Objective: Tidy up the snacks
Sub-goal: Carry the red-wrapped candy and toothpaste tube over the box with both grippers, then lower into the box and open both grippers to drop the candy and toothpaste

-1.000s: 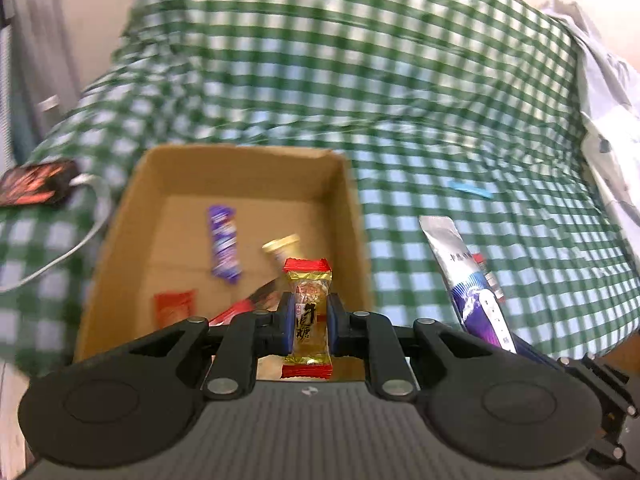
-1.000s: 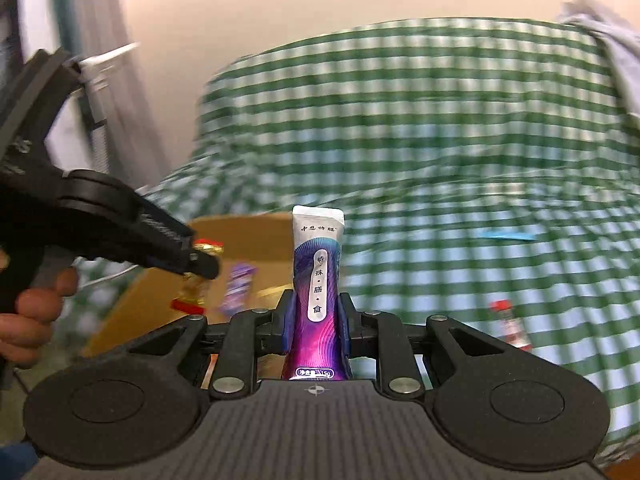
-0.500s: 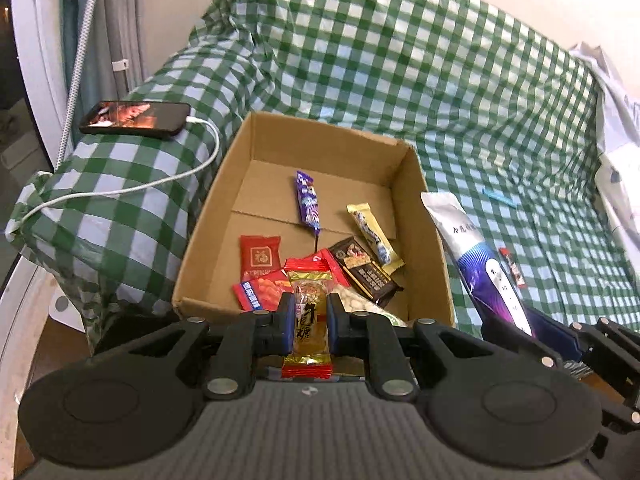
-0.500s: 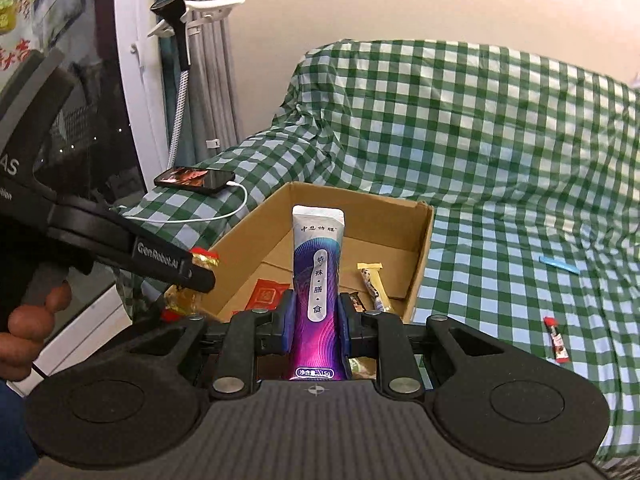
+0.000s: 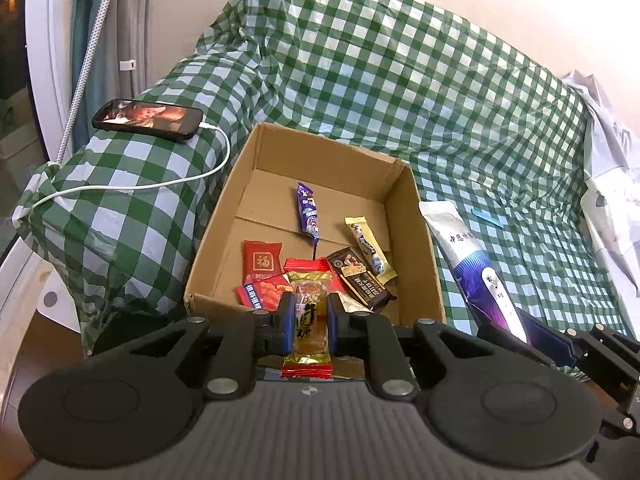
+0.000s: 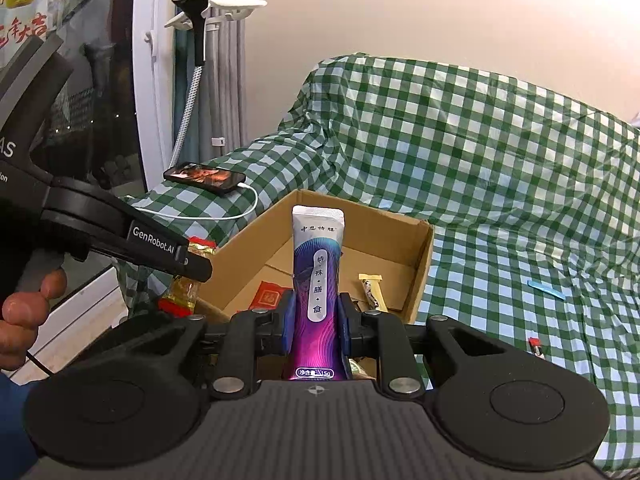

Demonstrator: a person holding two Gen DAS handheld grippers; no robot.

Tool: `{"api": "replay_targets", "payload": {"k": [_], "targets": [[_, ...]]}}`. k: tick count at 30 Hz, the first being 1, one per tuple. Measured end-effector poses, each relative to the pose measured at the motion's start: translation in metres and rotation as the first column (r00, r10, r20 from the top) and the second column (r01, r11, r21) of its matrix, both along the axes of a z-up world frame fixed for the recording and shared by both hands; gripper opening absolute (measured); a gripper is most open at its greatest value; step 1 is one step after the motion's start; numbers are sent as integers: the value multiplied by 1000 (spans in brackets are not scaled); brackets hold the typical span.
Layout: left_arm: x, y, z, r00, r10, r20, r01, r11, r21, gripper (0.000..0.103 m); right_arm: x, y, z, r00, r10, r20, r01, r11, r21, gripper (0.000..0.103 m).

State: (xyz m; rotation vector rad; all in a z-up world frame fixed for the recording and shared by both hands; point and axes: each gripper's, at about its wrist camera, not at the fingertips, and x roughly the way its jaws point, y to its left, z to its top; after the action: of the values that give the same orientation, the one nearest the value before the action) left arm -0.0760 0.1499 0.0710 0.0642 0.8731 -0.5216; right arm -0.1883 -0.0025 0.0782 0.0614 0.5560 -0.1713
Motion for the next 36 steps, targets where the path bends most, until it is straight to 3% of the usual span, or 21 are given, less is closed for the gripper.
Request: {"api": "replay_targets", "payload": {"k": [36], "targets": [[38,-25,-26,998,26,-57,-23,998,55,18,35,-27,-28,995,-21,-101,28,997,68,23]]}}
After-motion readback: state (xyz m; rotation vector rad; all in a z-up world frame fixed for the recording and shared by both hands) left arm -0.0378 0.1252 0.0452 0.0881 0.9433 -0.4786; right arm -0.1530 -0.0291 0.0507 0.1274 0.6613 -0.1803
